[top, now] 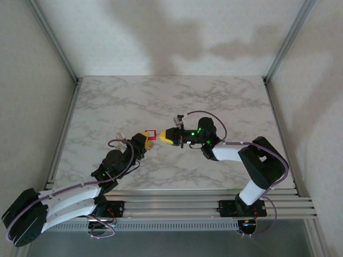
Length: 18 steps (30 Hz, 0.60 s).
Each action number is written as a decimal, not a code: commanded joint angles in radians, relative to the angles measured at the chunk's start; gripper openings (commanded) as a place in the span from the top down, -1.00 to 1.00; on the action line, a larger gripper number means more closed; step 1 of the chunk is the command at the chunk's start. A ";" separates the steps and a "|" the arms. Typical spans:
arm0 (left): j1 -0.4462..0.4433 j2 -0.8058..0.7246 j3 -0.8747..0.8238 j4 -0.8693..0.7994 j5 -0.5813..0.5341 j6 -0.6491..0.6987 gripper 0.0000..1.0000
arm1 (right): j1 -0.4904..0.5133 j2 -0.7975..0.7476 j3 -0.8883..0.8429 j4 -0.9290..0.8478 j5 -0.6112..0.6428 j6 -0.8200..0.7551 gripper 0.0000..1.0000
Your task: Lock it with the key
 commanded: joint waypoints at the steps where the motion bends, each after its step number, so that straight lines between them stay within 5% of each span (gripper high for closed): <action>1: 0.024 -0.055 -0.019 0.019 -0.176 -0.005 1.00 | -0.055 -0.027 -0.037 0.012 0.112 -0.003 1.00; 18: 0.022 -0.106 -0.046 -0.016 -0.242 -0.033 1.00 | -0.057 -0.035 -0.062 0.047 0.131 0.019 1.00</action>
